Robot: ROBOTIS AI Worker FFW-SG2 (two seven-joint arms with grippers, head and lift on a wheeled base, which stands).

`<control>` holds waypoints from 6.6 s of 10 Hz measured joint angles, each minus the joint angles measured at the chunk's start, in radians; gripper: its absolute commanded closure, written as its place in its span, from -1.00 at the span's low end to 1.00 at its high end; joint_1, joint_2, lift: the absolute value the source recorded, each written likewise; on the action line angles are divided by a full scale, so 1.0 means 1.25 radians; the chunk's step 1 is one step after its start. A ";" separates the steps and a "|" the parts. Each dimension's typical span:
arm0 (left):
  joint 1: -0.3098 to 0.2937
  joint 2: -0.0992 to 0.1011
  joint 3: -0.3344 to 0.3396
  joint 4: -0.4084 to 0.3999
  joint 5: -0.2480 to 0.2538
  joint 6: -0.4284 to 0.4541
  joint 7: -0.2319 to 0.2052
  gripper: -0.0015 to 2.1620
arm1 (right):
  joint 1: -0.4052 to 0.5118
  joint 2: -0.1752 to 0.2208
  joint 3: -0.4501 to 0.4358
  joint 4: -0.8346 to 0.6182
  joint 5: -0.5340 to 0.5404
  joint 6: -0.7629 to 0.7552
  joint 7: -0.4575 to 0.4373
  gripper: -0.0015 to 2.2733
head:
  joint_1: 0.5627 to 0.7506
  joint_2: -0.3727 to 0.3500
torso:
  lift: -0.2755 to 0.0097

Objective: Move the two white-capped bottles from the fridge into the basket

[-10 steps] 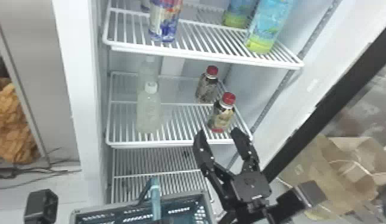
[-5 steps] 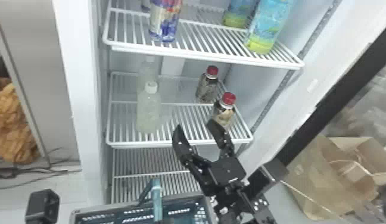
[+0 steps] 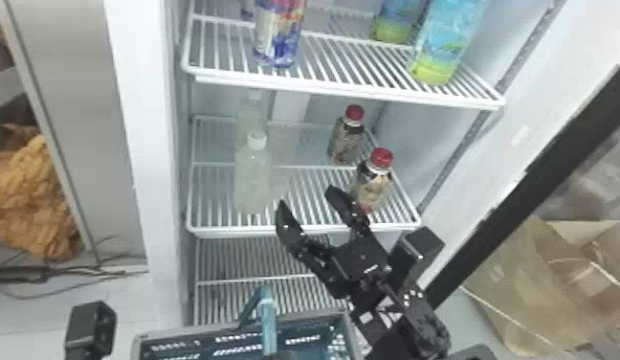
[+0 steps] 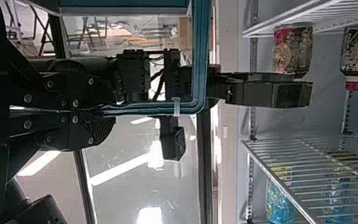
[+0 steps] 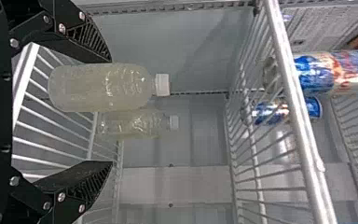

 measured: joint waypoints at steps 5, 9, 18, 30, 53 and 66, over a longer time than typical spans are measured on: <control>-0.006 0.000 -0.003 0.000 -0.001 -0.002 0.000 0.03 | -0.137 -0.004 0.003 0.141 0.010 0.023 0.109 -0.75 | 0.41 -0.70 | -0.89; -0.005 0.000 -0.004 0.000 -0.002 -0.002 0.000 0.03 | -0.177 -0.010 0.022 0.187 -0.017 0.035 0.117 -0.75 | 0.41 -0.65 | -0.89; -0.006 -0.002 -0.008 0.000 0.002 -0.009 0.000 0.03 | -0.274 -0.017 0.092 0.264 0.003 0.037 0.106 -1.00 | 0.41 -0.50 | -0.89; -0.007 -0.002 -0.010 0.000 0.009 -0.016 0.000 0.03 | -0.370 -0.012 0.157 0.378 -0.039 0.001 0.090 -0.39 | 0.41 -0.37 | -0.89; 0.002 0.003 -0.005 0.000 0.013 -0.018 -0.002 0.03 | 0.213 0.016 -0.145 -0.590 -0.083 0.869 0.128 -0.39 | 0.41 -0.92 | -0.89; 0.004 0.001 -0.002 0.000 0.014 -0.021 -0.002 0.03 | 0.244 0.035 -0.162 -0.691 -0.049 0.984 0.016 -0.54 | 0.41 -0.94 | -0.89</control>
